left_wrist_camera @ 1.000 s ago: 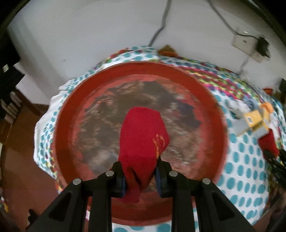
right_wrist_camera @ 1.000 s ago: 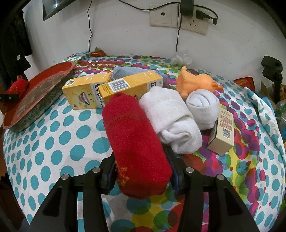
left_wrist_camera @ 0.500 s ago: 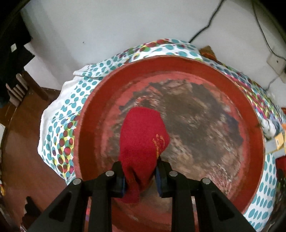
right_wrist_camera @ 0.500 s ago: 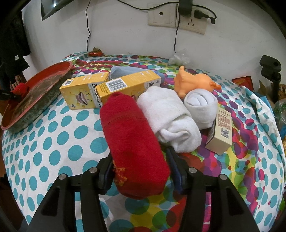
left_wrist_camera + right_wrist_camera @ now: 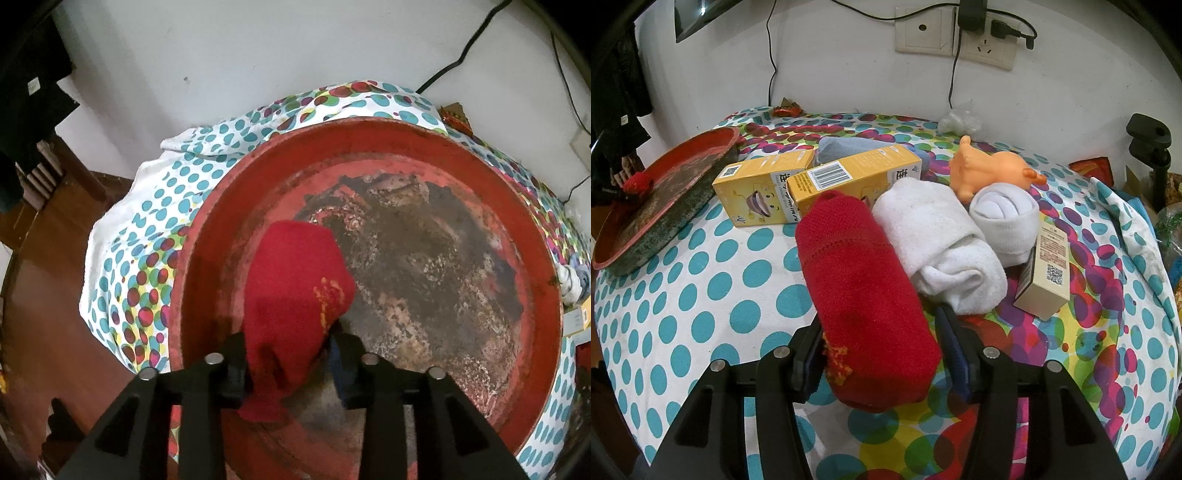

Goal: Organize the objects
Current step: 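Lower the red sock onto the tray and open the left gripper, then carry the long red sock with the right gripper toward the red tray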

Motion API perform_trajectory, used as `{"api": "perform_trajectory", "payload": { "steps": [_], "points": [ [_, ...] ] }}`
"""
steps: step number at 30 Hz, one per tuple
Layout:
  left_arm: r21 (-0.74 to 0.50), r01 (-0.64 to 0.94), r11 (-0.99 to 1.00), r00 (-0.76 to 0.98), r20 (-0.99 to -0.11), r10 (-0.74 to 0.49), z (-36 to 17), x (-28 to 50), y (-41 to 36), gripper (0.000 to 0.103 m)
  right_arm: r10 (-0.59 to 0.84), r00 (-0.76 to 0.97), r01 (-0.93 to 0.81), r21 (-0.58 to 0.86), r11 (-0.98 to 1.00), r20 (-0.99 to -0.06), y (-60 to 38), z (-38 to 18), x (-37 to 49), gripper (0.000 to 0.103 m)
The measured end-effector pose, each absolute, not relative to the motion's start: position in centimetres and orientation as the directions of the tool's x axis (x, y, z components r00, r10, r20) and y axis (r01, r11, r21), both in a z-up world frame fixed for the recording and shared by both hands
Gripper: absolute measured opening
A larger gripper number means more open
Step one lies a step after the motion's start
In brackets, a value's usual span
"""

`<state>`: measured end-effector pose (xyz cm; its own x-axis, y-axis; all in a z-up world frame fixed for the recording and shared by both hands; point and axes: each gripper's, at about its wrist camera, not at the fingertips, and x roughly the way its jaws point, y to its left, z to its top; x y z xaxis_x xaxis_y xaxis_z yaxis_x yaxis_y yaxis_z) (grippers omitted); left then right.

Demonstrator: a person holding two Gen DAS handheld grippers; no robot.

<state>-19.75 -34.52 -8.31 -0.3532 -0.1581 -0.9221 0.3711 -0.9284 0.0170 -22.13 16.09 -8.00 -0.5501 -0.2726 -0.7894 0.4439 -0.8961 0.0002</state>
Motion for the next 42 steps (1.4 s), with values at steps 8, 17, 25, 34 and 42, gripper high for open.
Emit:
{"api": "perform_trajectory", "payload": {
  "steps": [8,17,25,34,42],
  "points": [
    [0.036,0.374,-0.927,-0.323,-0.932,-0.167,-7.6,-19.2,-34.0,0.049,-0.273,-0.549,0.445,0.000,-0.895,-0.790,16.1,-8.0,-22.2,0.055],
    [0.030,0.349,-0.937,-0.409,-0.894,-0.181,-4.1,-15.2,-30.2,0.050,-0.274,-0.549,0.446,0.001,-0.895,-0.790,16.2,-8.0,-22.2,0.055],
    [0.066,0.281,-0.957,-0.479,-0.855,-0.200,-3.5,-10.4,-24.5,0.053,-0.273,-0.552,0.445,0.000,-0.896,-0.788,16.3,-8.0,-22.3,0.055],
    [0.074,0.245,-0.967,-0.524,-0.829,-0.196,-3.7,-7.3,-22.1,0.055,-0.235,-0.551,0.422,-0.024,-0.907,-0.801,16.1,-8.1,-21.9,0.069],
    [0.015,0.256,-0.967,-0.517,-0.843,-0.150,-5.0,-6.4,-23.1,0.055,-0.215,-0.535,0.398,-0.019,-0.917,-0.817,15.6,-7.4,-21.6,0.034]
  ]
}}
